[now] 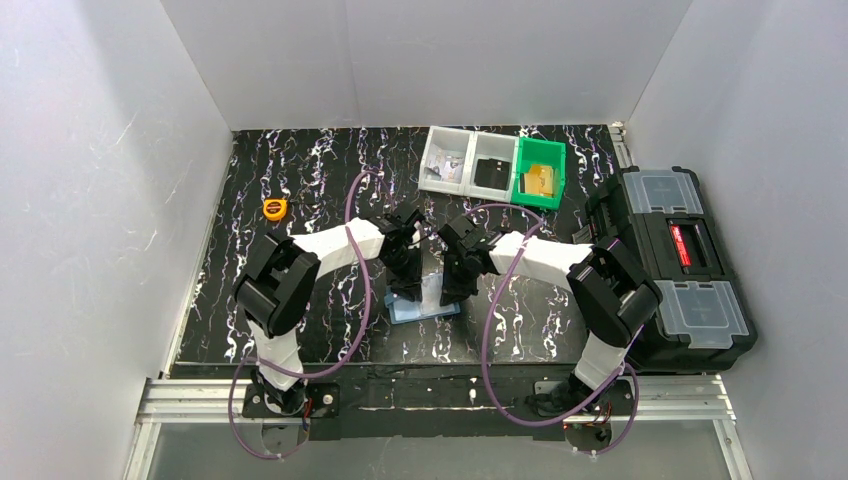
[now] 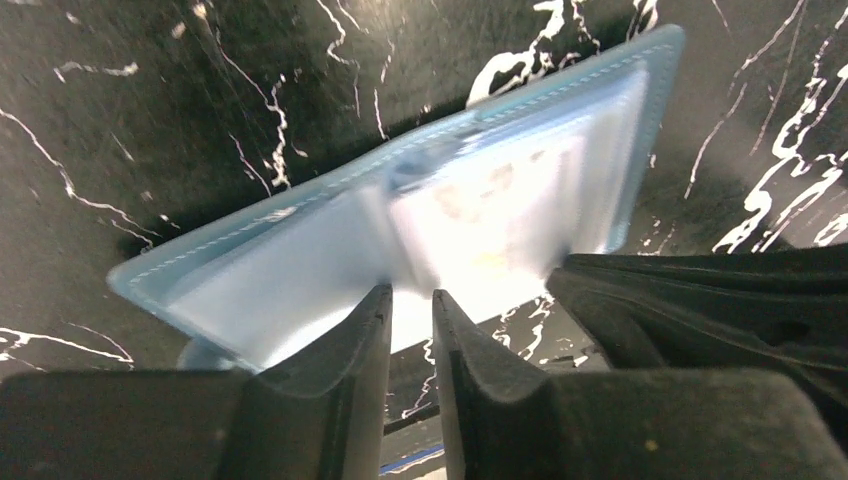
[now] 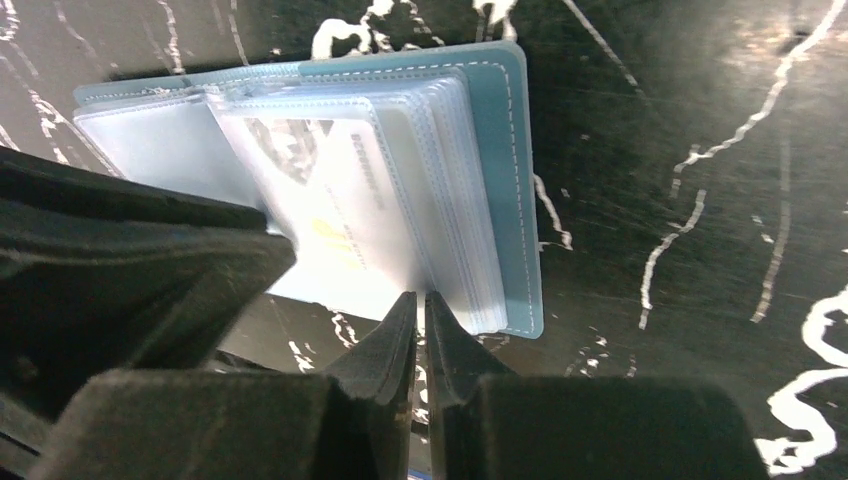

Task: Take the credit cards out of the card holder
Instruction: Remove the credit card from the card holder.

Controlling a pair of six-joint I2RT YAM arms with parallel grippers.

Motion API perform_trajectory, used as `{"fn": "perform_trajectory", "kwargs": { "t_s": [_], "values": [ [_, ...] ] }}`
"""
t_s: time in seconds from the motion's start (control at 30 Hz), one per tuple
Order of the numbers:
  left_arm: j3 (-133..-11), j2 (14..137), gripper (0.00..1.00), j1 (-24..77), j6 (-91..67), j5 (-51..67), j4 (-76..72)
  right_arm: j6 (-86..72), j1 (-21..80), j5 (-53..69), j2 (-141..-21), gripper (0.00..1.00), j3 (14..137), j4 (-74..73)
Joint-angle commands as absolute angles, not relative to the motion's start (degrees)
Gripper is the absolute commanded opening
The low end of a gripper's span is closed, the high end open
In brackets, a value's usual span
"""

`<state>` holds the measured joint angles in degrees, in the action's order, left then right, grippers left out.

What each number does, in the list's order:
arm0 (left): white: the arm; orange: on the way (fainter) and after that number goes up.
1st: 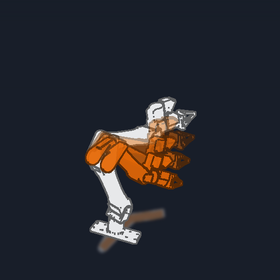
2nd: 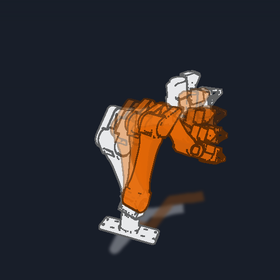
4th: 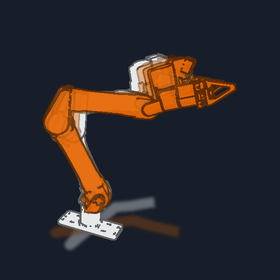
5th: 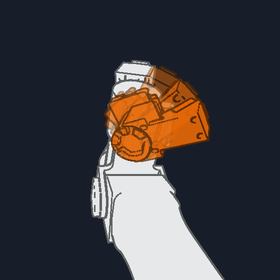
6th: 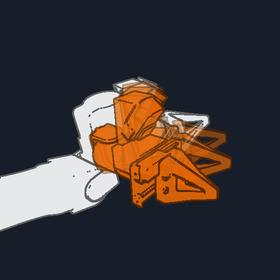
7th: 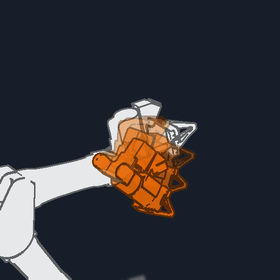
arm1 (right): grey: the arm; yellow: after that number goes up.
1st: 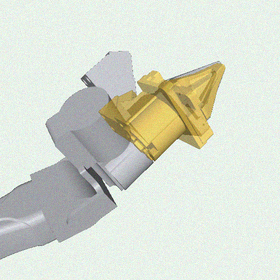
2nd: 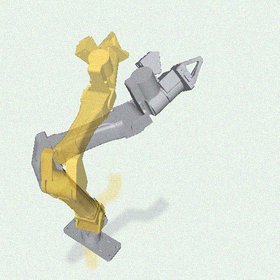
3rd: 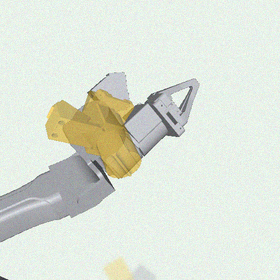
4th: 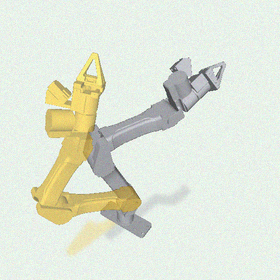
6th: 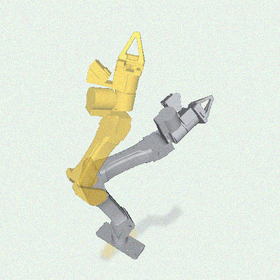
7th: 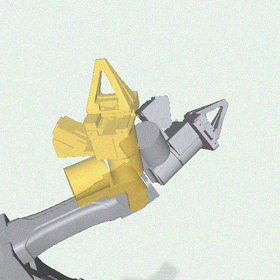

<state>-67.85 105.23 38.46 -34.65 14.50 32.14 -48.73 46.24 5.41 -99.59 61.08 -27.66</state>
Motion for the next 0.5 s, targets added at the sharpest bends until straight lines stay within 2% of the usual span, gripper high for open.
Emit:
{"fn": "perform_trajectory", "kwargs": {
  "t_s": [0.0,0.47],
  "values": [
    [-65.6,101.4,0.23,38.6,-37.7,16.9,32.0,-50.1,47.3,5.4,-101.0,0.14,57.3,-23.7],
    [-59.6,101.3,0.22,37.0,-40.4,20.2,24.0,-50.3,46.5,8.2,-99.8,0.12,55.8,-23.2]
  ]
}}
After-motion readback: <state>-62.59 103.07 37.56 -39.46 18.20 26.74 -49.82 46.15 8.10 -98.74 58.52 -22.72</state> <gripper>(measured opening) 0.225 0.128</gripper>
